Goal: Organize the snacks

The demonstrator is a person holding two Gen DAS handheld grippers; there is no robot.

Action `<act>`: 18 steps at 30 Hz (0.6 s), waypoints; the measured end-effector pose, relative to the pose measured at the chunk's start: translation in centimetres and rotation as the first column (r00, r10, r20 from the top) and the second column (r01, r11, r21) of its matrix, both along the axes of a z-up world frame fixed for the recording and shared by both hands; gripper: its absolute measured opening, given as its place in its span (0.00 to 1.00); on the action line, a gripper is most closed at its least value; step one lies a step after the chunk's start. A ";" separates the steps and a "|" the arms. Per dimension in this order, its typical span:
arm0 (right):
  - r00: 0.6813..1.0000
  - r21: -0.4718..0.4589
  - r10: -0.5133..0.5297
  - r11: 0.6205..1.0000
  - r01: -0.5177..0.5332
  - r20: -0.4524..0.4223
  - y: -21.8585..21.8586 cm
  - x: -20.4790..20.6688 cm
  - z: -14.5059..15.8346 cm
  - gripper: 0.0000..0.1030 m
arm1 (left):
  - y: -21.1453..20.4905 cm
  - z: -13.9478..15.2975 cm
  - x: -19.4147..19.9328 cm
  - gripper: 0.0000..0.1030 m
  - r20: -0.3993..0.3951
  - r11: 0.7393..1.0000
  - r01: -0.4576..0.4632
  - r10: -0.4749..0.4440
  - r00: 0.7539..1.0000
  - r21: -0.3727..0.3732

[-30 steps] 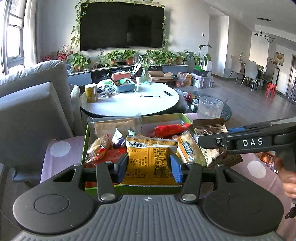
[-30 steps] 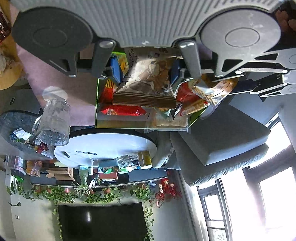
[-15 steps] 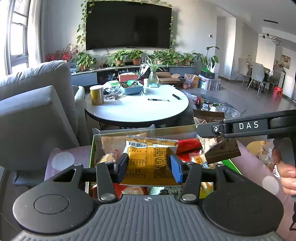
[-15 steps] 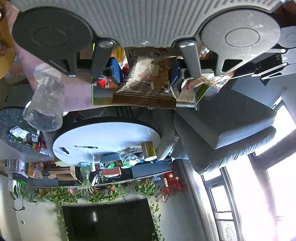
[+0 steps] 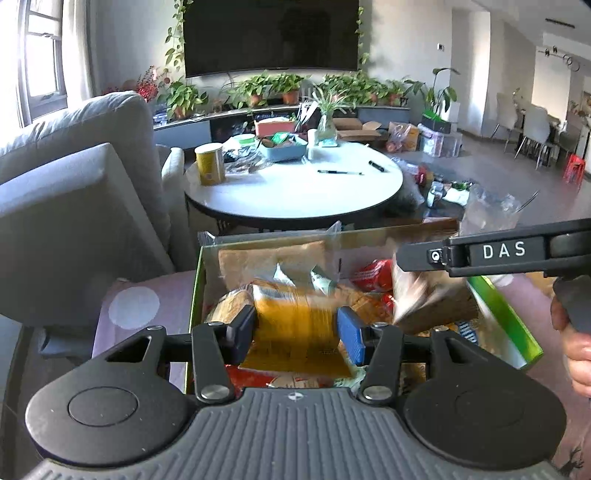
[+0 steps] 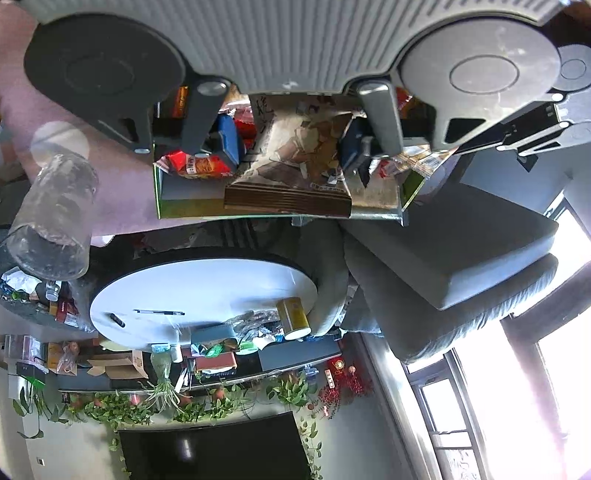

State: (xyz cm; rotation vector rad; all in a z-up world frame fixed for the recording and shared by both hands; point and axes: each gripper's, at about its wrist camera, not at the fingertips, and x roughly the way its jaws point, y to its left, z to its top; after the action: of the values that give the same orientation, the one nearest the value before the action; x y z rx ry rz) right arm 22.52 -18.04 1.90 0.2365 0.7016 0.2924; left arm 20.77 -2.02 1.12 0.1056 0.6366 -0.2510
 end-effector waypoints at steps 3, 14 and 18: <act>1.000 0.010 -0.022 1.000 0.022 -0.020 -0.4 -0.1 -0.6 0.82 | -0.2 -0.1 0.0 0.54 -0.002 1.000 -0.006 0.006 1.000 0.008; 0.998 0.031 -0.056 0.998 0.055 0.023 -1.8 -2.6 0.6 0.82 | -0.8 0.6 -1.1 0.80 0.021 0.996 -0.062 0.061 0.998 0.070; 0.998 0.036 -0.049 0.998 0.048 0.025 -2.1 -3.8 0.9 0.82 | -1.2 1.2 -2.3 0.81 0.040 0.992 -0.068 0.064 0.997 0.110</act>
State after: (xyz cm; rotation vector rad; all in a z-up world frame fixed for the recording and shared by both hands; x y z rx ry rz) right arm 18.71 -20.12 2.83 0.2822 0.6646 0.2611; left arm 18.47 -3.24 2.33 0.1953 0.6172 -0.1491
